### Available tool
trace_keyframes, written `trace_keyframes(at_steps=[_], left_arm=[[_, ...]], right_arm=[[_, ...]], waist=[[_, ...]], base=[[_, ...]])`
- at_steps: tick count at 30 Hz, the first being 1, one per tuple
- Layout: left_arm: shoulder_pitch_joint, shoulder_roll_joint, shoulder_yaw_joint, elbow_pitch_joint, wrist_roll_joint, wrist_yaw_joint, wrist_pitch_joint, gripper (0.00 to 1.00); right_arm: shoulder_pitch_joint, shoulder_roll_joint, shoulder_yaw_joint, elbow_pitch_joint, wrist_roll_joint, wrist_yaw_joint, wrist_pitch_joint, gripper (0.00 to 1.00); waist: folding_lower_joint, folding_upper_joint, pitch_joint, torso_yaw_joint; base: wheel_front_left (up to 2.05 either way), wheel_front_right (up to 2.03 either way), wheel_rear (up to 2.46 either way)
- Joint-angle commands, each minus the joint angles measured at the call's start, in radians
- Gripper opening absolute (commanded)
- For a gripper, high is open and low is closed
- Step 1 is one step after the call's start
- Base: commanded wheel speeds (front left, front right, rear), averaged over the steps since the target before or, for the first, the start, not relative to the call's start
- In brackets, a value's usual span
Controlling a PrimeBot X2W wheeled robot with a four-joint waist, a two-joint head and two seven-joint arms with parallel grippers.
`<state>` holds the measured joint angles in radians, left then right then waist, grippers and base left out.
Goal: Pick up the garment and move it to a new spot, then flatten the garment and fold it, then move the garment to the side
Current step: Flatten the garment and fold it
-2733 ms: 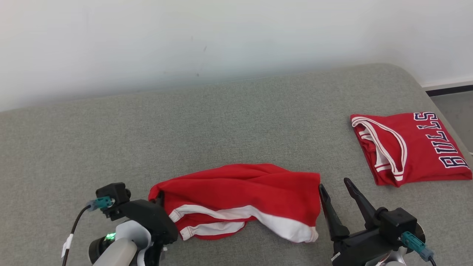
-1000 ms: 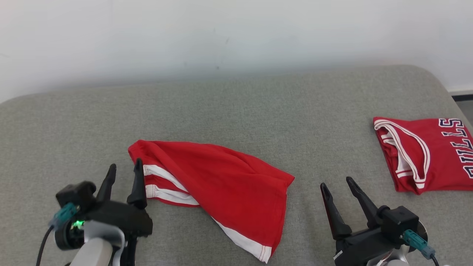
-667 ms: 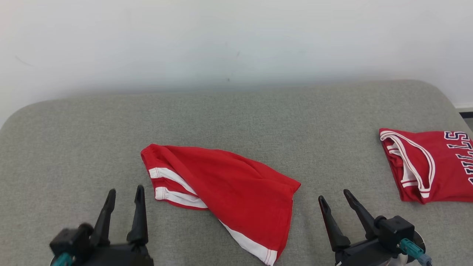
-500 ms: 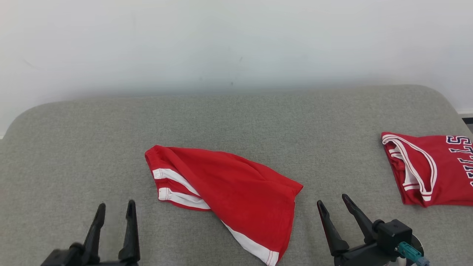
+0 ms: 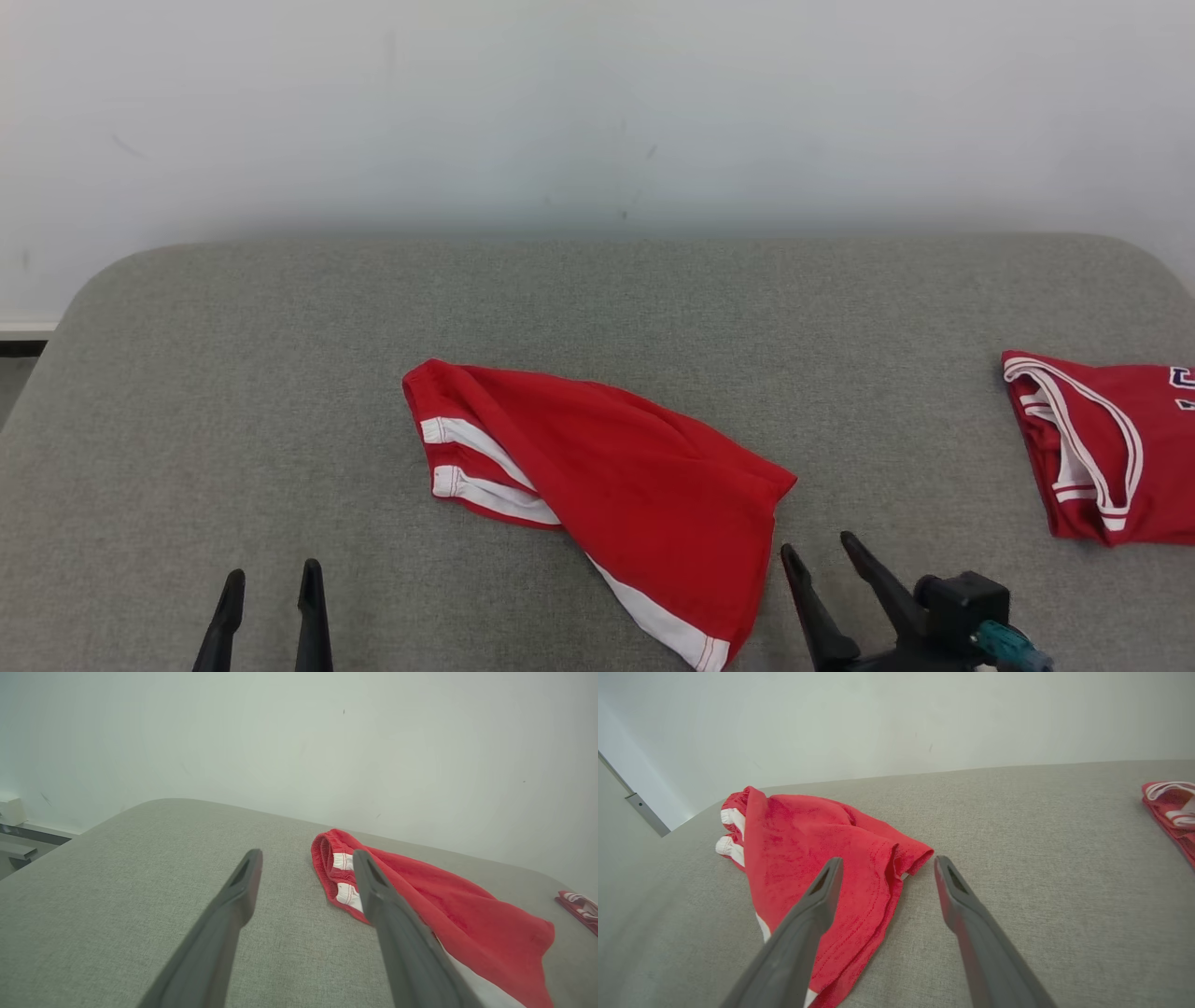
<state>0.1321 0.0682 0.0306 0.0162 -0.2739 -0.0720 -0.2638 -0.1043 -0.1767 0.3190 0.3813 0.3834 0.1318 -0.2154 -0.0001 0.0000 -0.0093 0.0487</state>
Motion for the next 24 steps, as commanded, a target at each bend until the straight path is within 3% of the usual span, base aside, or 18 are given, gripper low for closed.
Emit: trace_keyframes(at_steps=[1, 9, 24], left_arm=[[0.013, -0.003, 0.004, -0.003, 0.01, -0.006, 0.0, 1.0], [-0.001, -0.016, -0.019, 0.004, 0.013, -0.013, 0.0, 1.0], [-0.012, -0.018, -0.033, 0.005, -0.007, -0.004, 0.0, 1.0]], right_arm=[[-0.01, 0.007, 0.008, 0.005, 0.011, -0.002, 0.019, 1.0], [-0.082, 0.06, -0.014, 0.11, 0.021, -0.002, 0.212, 1.0], [-0.086, 0.106, -0.015, 0.196, 0.016, -0.002, 0.307, 1.0]], waist=[[0.0001, 0.0, 0.003, 0.007], [0.0001, 0.0, 0.033, 0.053], [0.0001, 0.0, 0.047, 0.108]], base=[[0.0, 0.0, 0.0], [0.0, 0.0, 0.0], [0.0, 0.0, 0.0]])
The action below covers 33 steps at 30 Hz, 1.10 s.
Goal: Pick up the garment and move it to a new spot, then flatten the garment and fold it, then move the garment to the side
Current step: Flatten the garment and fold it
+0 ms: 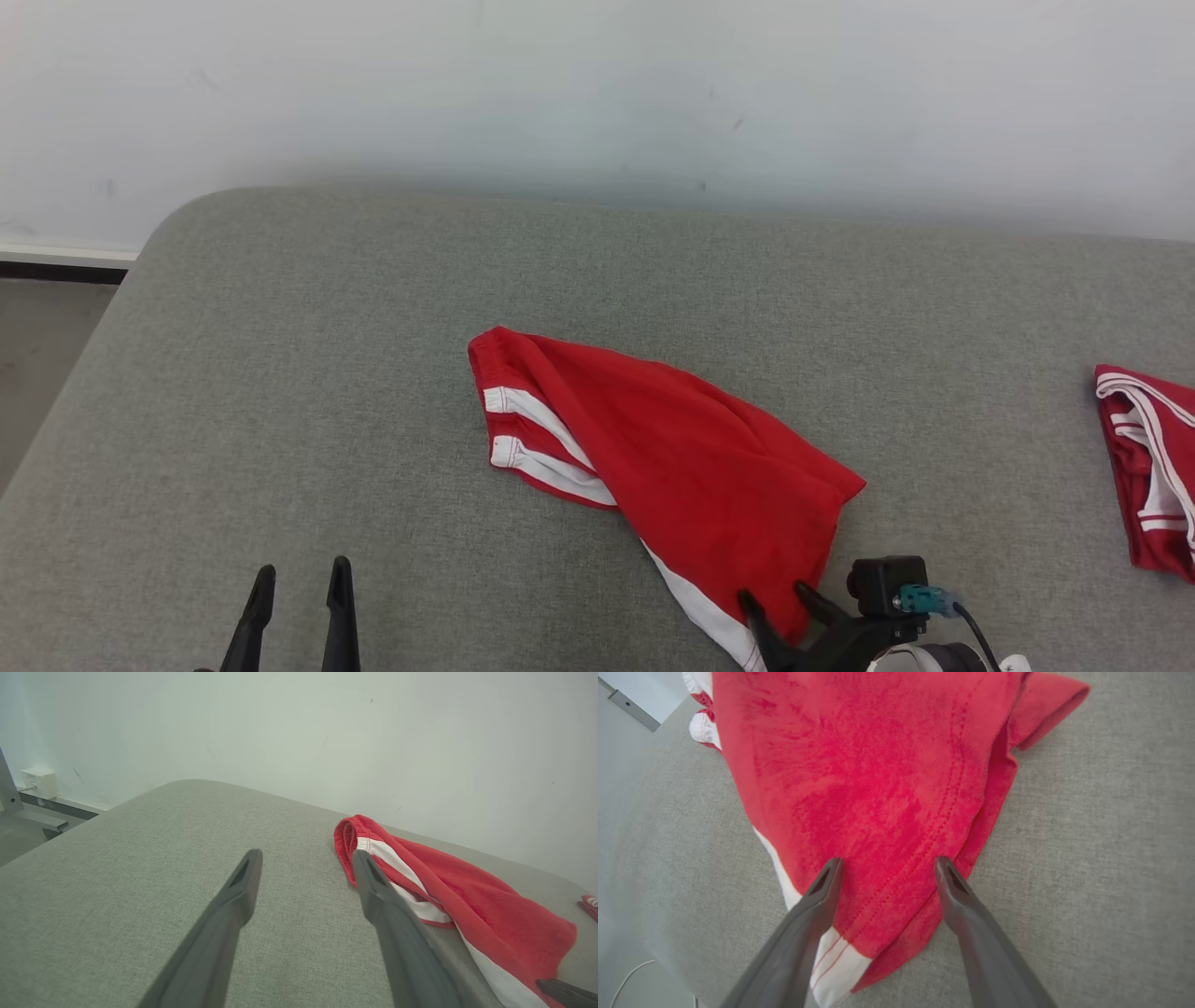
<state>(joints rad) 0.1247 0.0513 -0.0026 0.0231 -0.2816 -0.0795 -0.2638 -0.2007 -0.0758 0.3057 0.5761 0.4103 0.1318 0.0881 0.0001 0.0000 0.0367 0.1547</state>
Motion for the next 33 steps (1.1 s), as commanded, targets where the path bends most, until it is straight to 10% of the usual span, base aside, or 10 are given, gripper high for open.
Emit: trace_keyframes(at_steps=[1, 33], left_arm=[[-0.003, -0.001, 0.0, -0.003, 0.0, 0.003, 0.0, 1.0], [0.011, -0.001, -0.021, -0.011, -0.017, 0.024, 0.0, 1.0]], right_arm=[[0.012, 0.007, 0.001, 0.004, -0.014, -0.002, 0.01, 1.0], [0.139, 0.026, -0.057, -0.138, -0.243, -0.002, 0.191, 1.0]], waist=[[-0.0001, 0.0, 0.002, 0.003], [-0.0001, 0.0, -0.015, 0.028]], base=[[0.0, 0.0, 0.0], [0.0, 0.0, 0.0]])
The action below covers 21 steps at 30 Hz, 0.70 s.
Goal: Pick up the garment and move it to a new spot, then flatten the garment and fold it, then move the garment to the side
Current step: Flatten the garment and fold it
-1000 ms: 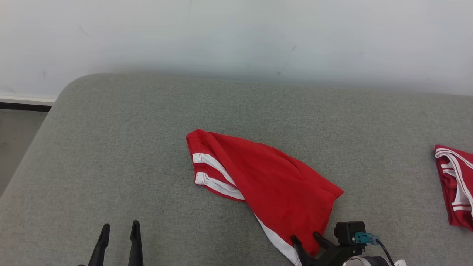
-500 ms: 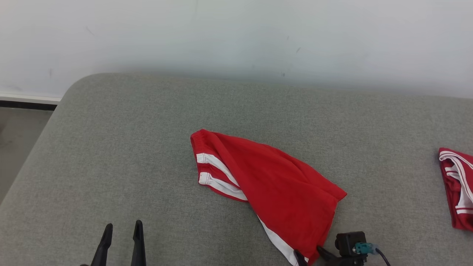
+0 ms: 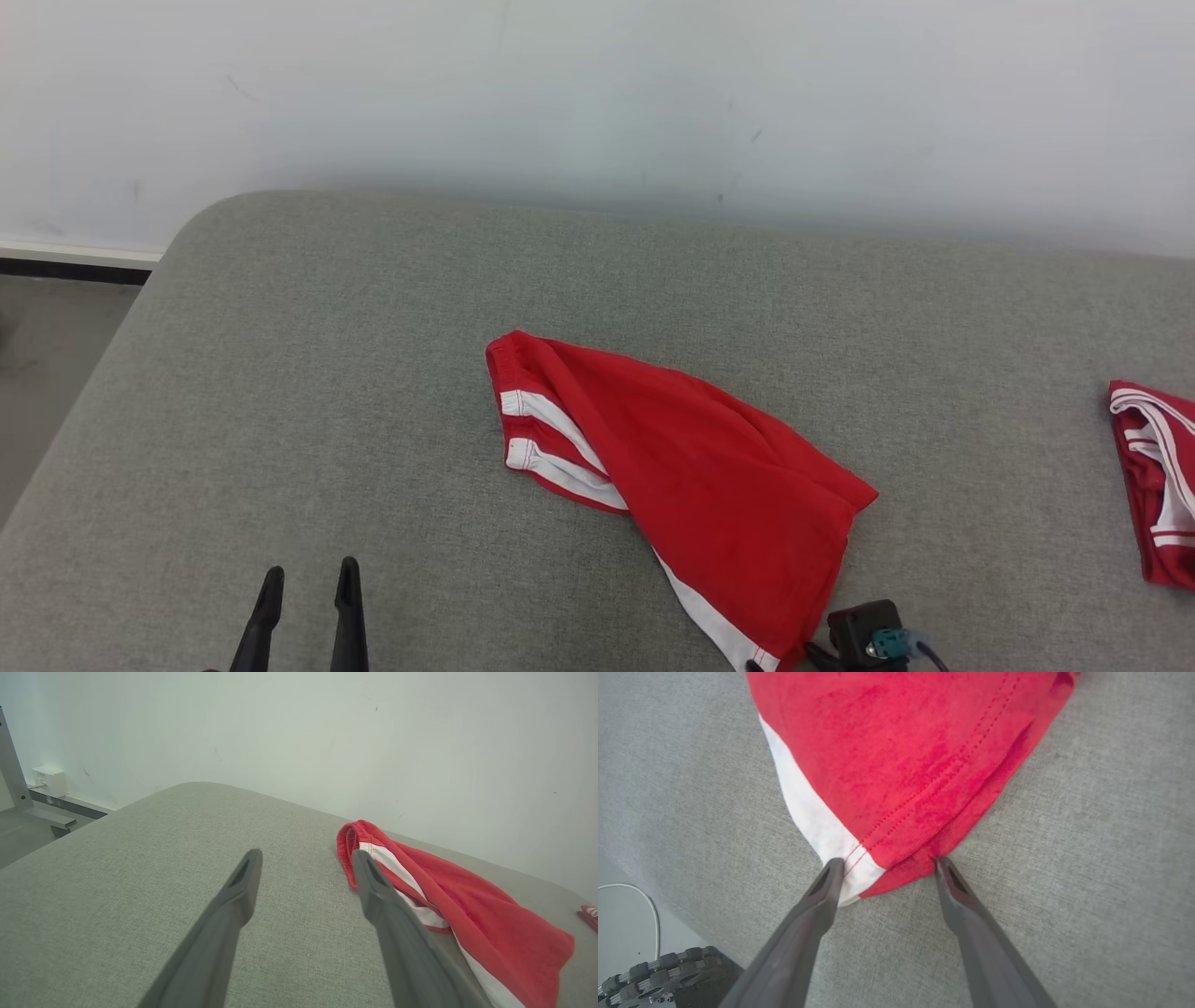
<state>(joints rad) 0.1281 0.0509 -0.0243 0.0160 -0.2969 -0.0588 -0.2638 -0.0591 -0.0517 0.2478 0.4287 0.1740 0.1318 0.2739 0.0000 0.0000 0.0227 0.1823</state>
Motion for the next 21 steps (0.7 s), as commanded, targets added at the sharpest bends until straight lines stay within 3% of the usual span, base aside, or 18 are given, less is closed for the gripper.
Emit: trace_keyframes(at_steps=[1, 7, 10, 12, 13, 14, 21], left_arm=[[0.008, -0.001, -0.001, -0.003, -0.002, 0.003, 0.0, 1.0], [0.009, -0.001, -0.004, 0.0, -0.002, -0.001, 0.0, 1.0], [0.012, -0.001, -0.003, 0.001, -0.002, -0.003, 0.0, 1.0], [0.013, -0.001, -0.002, 0.002, -0.003, -0.003, 0.0, 1.0], [0.013, -0.001, -0.003, 0.004, -0.002, -0.003, 0.0, 1.0], [0.013, -0.001, -0.004, 0.005, -0.003, -0.004, 0.0, 1.0], [0.016, -0.001, -0.002, 0.005, -0.006, -0.001, 0.0, 1.0]], right_arm=[[-0.01, 0.002, 0.005, 0.018, -0.024, -0.002, 0.011, 1.0], [-0.056, 0.001, 0.005, 0.089, -0.062, -0.002, 0.023, 1.0], [-0.071, 0.001, 0.012, 0.116, -0.067, -0.002, 0.017, 0.65], [-0.079, 0.001, 0.016, 0.132, -0.07, -0.002, 0.009, 0.27], [-0.082, 0.001, 0.014, 0.139, -0.071, -0.002, 0.005, 0.04], [-0.085, 0.001, 0.012, 0.144, -0.072, -0.002, -0.001, 0.0], [-0.106, 0.001, -0.019, 0.126, -0.02, -0.002, -0.063, 0.0]], waist=[[0.0, 0.0, -0.002, 0.001], [0.0, 0.0, -0.004, 0.008], [0.0, 0.0, -0.006, 0.011], [0.0, 0.0, -0.006, 0.014], [0.0, 0.0, -0.007, 0.015], [0.0, 0.0, -0.008, 0.016], [0.0, 0.0, -0.01, 0.017]], base=[[0.0, 0.0, 0.0], [0.0, 0.0, 0.0], [0.0, 0.0, 0.0], [0.0, 0.0, 0.0], [0.0, 0.0, 0.0], [0.0, 0.0, 0.0], [0.0, 0.0, 0.0]])
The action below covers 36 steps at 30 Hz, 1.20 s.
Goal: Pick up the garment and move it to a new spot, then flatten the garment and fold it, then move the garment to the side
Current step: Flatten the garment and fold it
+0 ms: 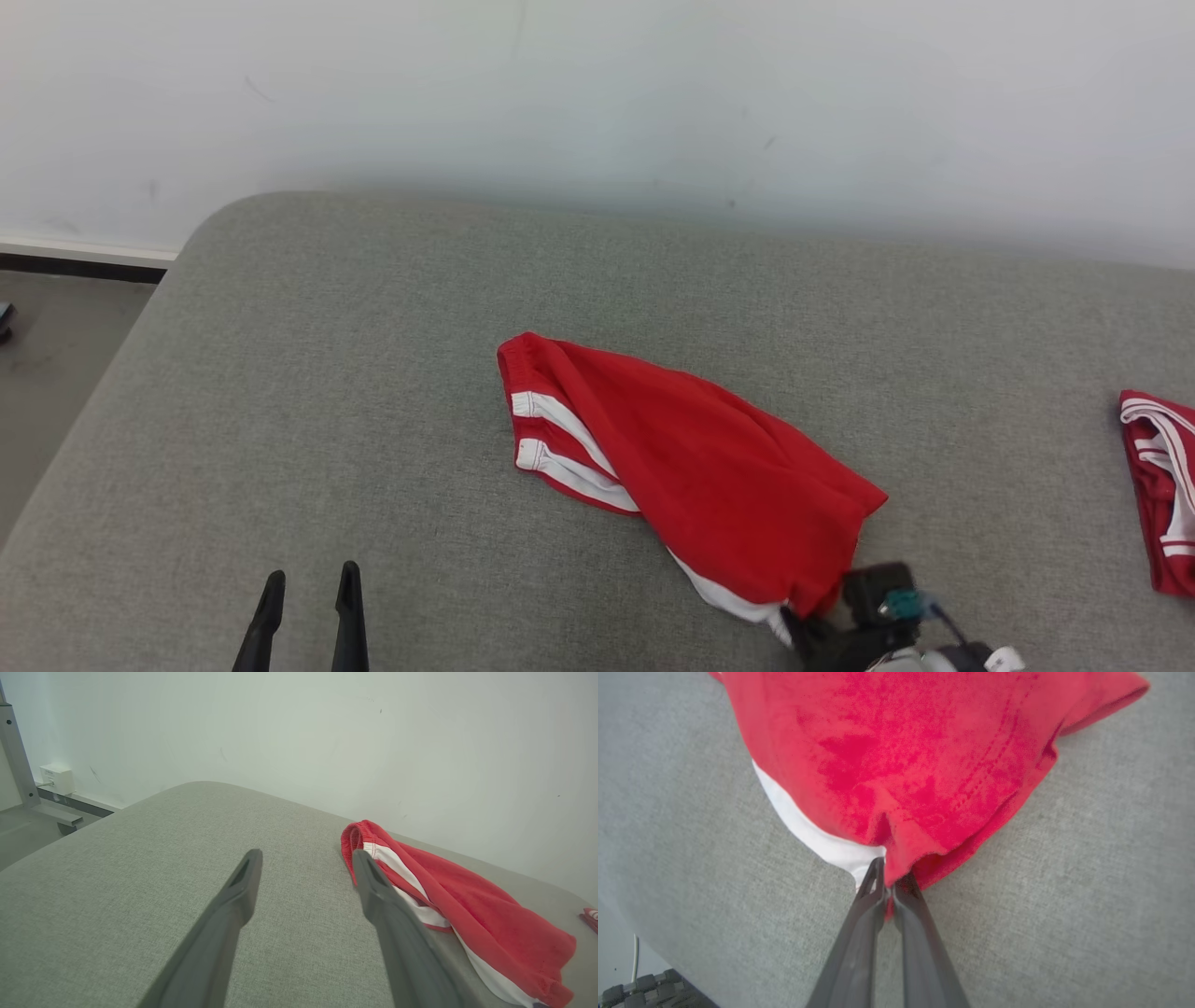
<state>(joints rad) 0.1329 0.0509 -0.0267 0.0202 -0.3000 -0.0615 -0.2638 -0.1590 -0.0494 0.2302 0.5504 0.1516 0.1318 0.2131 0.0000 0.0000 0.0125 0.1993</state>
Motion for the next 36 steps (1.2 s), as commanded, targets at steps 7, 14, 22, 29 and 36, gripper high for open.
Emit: trace_keyframes(at_steps=[7, 14, 22, 29, 36], left_arm=[[0.015, -0.001, 0.013, -0.013, -0.009, 0.008, 0.0, 1.0], [-0.011, -0.001, 0.0, -0.018, -0.015, 0.008, 0.0, 1.0], [-0.052, 0.0, -0.017, -0.018, -0.006, -0.008, 0.0, 1.0], [-0.09, -0.001, -0.042, -0.02, -0.015, -0.017, 0.0, 1.0], [-0.119, -0.001, -0.087, -0.007, -0.026, -0.029, 0.0, 1.0]], right_arm=[[0.021, -0.001, -0.095, -0.267, 0.067, -0.002, 0.051, 0.0], [-0.032, -0.001, -0.195, -0.504, 0.126, -0.002, 0.165, 0.0], [-0.301, -0.025, -0.298, -0.292, 0.086, -0.002, 0.187, 0.0], [-0.577, -0.044, -0.446, 0.018, 0.046, -0.002, 0.09, 0.0], [-0.758, -0.078, -0.645, 0.273, -0.05, -0.002, -0.051, 0.13]], waist=[[0.0, 0.0, 0.003, -0.022], [0.0, 0.0, 0.028, -0.037], [0.0, 0.0, 0.079, -0.001], [0.0, 0.0, 0.134, 0.074], [0.0, 0.0, 0.164, 0.155]], base=[[0.0, 0.0, 0.0], [0.0, 0.0, 0.0], [0.0, 0.0, 0.0], [0.0, 0.0, 0.0], [0.0, 0.0, 0.0]])
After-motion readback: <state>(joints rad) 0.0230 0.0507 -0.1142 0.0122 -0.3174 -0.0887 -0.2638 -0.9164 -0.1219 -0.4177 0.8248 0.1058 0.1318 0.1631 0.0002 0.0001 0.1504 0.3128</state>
